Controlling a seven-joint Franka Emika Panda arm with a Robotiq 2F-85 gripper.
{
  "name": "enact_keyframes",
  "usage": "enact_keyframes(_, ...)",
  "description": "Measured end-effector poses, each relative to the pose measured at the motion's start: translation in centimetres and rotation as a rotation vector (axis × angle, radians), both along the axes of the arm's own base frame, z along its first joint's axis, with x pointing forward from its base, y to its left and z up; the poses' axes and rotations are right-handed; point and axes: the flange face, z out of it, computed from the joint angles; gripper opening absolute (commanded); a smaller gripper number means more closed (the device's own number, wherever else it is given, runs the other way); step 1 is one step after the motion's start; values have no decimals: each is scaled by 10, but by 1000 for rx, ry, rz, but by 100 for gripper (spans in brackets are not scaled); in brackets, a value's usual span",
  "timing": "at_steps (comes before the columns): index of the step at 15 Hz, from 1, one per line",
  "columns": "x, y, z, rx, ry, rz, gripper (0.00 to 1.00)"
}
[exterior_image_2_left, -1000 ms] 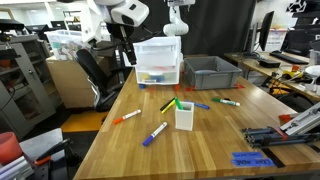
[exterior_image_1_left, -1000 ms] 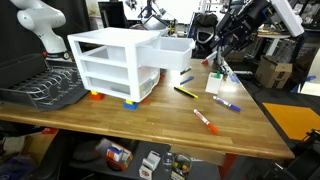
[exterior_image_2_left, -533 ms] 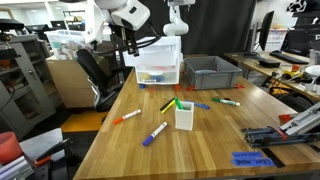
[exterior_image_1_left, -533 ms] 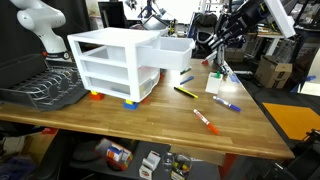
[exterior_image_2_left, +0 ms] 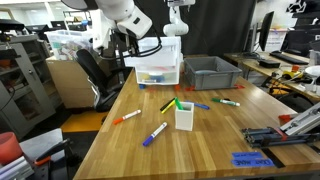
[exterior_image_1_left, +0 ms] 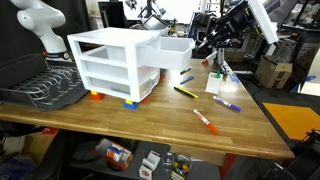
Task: Close the top drawer of the cabinet on the table
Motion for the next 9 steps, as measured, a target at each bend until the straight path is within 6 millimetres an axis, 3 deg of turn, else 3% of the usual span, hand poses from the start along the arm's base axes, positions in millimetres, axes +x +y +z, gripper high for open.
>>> enact_keyframes(9,26,31,-5,2,-14,49,0)
